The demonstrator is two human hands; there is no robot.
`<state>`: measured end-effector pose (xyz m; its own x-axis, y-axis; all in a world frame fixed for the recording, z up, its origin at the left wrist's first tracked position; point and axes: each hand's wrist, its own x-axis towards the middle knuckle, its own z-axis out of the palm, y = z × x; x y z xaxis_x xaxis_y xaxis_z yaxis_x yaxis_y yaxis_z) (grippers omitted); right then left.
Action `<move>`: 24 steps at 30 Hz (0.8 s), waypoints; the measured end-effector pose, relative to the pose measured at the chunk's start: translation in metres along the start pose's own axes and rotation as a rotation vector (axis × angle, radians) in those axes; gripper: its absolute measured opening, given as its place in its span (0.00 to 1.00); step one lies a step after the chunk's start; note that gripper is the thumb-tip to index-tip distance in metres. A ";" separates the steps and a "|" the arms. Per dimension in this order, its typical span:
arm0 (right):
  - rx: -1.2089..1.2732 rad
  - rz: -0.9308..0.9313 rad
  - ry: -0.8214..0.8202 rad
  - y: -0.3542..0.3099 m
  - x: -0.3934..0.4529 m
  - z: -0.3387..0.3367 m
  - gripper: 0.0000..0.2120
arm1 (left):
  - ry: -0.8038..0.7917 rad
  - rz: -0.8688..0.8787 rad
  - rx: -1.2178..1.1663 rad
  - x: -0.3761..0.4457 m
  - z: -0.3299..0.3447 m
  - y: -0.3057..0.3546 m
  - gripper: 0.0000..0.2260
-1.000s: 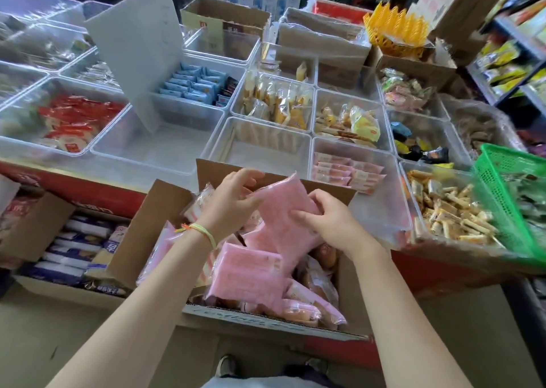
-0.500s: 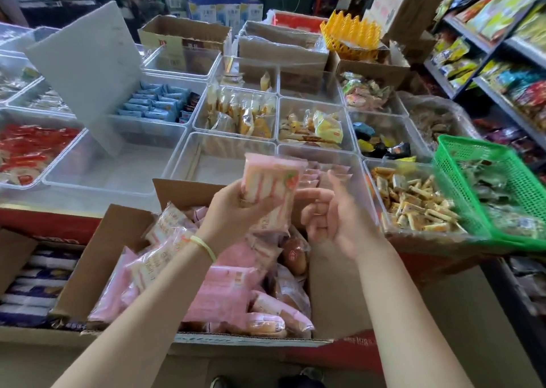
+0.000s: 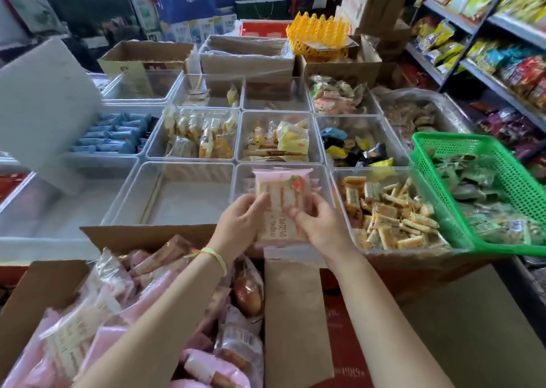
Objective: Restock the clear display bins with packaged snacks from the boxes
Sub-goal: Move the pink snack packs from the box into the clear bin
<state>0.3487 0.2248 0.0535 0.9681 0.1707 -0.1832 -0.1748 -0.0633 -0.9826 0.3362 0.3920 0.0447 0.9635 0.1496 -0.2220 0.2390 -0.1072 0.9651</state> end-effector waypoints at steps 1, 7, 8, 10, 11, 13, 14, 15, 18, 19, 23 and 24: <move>-0.021 0.001 0.072 0.006 0.013 -0.015 0.12 | 0.021 -0.018 0.027 0.011 0.009 -0.001 0.10; 0.327 0.028 0.104 0.024 0.069 -0.077 0.10 | -0.102 -0.220 -0.241 0.051 0.066 -0.006 0.09; 0.398 0.007 0.034 0.026 0.072 -0.078 0.10 | -0.131 -0.221 -0.311 0.054 0.074 -0.007 0.12; 0.412 0.020 -0.073 0.030 0.076 -0.077 0.12 | -0.107 -0.174 -0.450 0.062 0.082 -0.008 0.15; 0.361 0.051 -0.104 0.039 0.081 -0.078 0.12 | -0.069 -0.140 -0.488 0.068 0.083 -0.008 0.17; 0.266 0.123 -0.086 0.051 0.088 -0.083 0.19 | 0.006 -0.074 -0.405 0.079 0.078 -0.006 0.19; 0.221 0.181 0.004 0.054 0.091 -0.086 0.23 | 0.048 -0.044 -0.263 0.085 0.074 -0.006 0.18; 0.133 0.217 0.141 0.058 0.094 -0.090 0.28 | 0.087 -0.008 -0.074 0.092 0.068 -0.005 0.16; -0.451 -0.057 0.382 0.064 0.101 -0.103 0.37 | 0.064 0.121 0.508 0.115 0.054 -0.007 0.15; -0.654 -0.220 0.324 0.062 0.106 -0.105 0.36 | 0.020 0.160 0.634 0.121 0.053 -0.009 0.16; -1.146 -0.312 -0.175 0.043 0.132 -0.088 0.29 | -0.180 0.183 0.728 0.142 0.061 -0.020 0.19; -1.185 -0.258 -0.248 0.042 0.139 -0.082 0.24 | -0.207 0.174 0.706 0.149 0.063 -0.027 0.19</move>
<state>0.4902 0.1654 -0.0102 0.8674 0.4838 -0.1164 0.4113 -0.8287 -0.3796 0.4806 0.3553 -0.0230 0.9807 -0.1078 -0.1631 0.0341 -0.7272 0.6855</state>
